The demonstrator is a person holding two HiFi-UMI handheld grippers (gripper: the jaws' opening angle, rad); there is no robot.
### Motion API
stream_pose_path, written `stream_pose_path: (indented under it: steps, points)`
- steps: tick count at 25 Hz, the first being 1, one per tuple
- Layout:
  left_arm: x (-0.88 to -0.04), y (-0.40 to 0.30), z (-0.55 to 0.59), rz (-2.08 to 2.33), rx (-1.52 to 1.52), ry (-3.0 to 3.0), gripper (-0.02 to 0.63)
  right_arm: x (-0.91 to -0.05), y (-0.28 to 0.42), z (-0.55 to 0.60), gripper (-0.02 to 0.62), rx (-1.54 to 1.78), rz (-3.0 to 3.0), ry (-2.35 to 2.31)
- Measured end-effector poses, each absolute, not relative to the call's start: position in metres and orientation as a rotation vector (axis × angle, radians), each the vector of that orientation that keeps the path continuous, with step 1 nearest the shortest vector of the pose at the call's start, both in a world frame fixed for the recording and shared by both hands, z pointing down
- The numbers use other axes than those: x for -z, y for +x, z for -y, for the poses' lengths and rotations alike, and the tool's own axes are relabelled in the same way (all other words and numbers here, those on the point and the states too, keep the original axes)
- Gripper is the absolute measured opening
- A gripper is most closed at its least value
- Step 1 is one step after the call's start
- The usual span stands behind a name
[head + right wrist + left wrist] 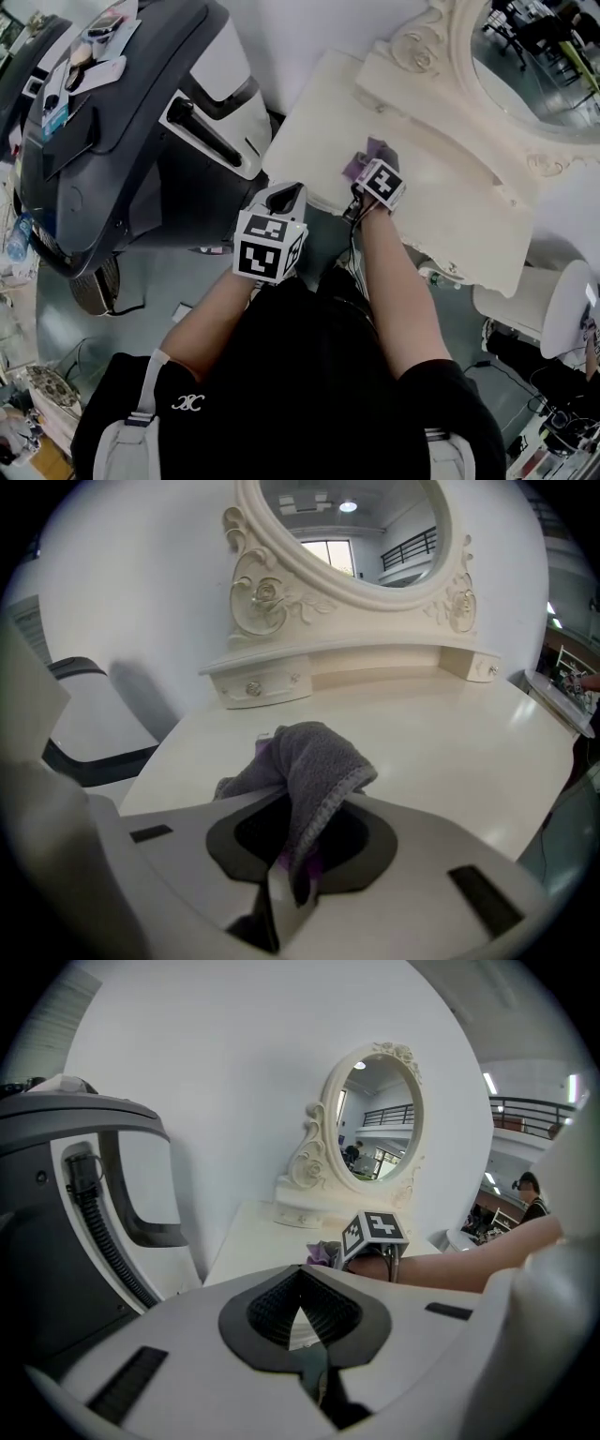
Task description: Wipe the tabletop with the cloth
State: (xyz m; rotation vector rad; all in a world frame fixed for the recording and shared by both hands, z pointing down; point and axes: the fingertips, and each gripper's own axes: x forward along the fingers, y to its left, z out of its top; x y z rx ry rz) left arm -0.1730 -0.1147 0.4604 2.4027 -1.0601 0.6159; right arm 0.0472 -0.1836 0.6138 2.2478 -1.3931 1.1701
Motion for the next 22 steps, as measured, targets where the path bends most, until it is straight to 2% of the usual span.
stream_pose_path:
  steps: [22]
  points:
    - [-0.457,0.020,0.052,0.793,-0.711,2.572,0.000,-0.626,0.302,0.005,0.066,-1.249,1.069,2.470]
